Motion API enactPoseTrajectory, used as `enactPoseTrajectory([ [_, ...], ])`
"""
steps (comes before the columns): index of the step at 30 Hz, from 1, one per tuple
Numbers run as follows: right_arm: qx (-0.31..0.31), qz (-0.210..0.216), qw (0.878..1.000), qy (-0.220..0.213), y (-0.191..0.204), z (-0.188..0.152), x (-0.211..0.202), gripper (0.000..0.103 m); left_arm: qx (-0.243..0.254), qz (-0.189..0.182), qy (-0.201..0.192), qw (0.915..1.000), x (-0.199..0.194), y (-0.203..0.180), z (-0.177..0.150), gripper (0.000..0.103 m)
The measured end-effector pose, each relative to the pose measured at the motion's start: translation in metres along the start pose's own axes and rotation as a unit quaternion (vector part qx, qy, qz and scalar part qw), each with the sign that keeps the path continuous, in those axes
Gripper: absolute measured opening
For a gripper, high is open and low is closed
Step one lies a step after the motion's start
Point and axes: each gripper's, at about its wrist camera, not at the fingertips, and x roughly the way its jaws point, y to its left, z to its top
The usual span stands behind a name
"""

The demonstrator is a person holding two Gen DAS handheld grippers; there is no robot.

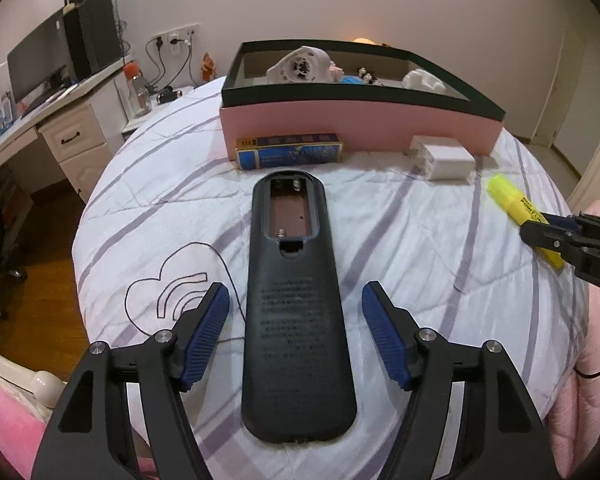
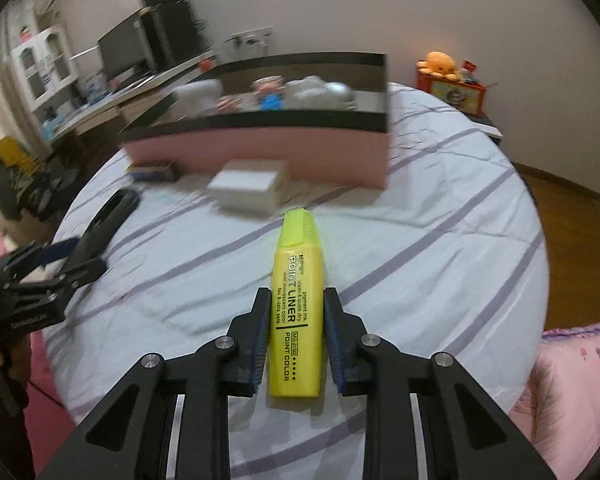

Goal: Organize rigid objects
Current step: 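Grasp the yellow highlighter with the right gripper while the left lifts the remote, then carry the remote and highlighter over the box and release both inside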

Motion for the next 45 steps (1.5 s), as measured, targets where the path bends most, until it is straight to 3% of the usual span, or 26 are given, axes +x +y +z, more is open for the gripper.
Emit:
enactPoseTrajectory([
  [7, -0.022, -0.037, 0.999, -0.013, 0.014, -0.007, 0.003, 0.026, -0.017, -0.001, 0.0, 0.9999, 0.002, 0.004, 0.003, 0.072],
  [12, -0.021, -0.038, 0.999, -0.016, 0.011, -0.003, 0.006, 0.029, -0.042, -0.021, -0.01, 0.9989, 0.003, 0.015, 0.008, 0.045],
  [19, -0.039, -0.05, 0.998, -0.031, 0.018, -0.002, 0.012, 0.038, -0.039, -0.015, -0.011, 0.9991, 0.002, 0.009, 0.008, 0.044],
  [23, -0.041, -0.053, 0.997, -0.04, 0.017, -0.004, 0.01, 0.027, -0.046, -0.02, -0.013, 0.9986, -0.002, 0.012, 0.007, 0.044],
  [27, -0.025, -0.036, 0.998, -0.036, 0.012, -0.004, 0.005, 0.027, -0.047, -0.035, -0.013, 0.9982, -0.008, 0.011, 0.008, 0.044],
  [35, 0.013, 0.038, 0.998, -0.043, 0.009, 0.0, -0.011, 0.027, -0.027, -0.048, -0.034, 0.9979, -0.03, -0.001, 0.015, 0.044],
  [45, 0.008, 0.073, 0.995, -0.071, 0.018, 0.021, -0.029, 0.027, 0.012, -0.058, -0.06, 0.9964, -0.047, -0.023, 0.041, 0.044],
])
